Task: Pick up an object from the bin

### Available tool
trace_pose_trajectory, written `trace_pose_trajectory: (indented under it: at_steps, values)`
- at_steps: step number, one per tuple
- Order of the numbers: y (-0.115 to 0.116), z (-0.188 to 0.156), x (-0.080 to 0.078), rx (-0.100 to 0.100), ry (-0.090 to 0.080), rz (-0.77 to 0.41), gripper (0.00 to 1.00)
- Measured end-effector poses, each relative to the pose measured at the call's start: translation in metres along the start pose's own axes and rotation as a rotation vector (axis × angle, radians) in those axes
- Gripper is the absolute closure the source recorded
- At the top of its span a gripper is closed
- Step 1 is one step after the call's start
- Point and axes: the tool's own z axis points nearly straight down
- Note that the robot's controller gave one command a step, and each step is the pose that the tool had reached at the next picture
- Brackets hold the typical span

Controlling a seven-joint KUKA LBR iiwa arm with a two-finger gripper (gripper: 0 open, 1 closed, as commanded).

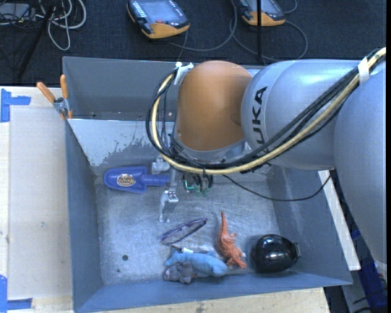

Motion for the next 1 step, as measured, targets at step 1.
trace_pose_trajectory:
  at_steps: [1]
  values:
    - [-0.0356,0.0532,0.0247,-0.002,-0.004,0.017,0.00]
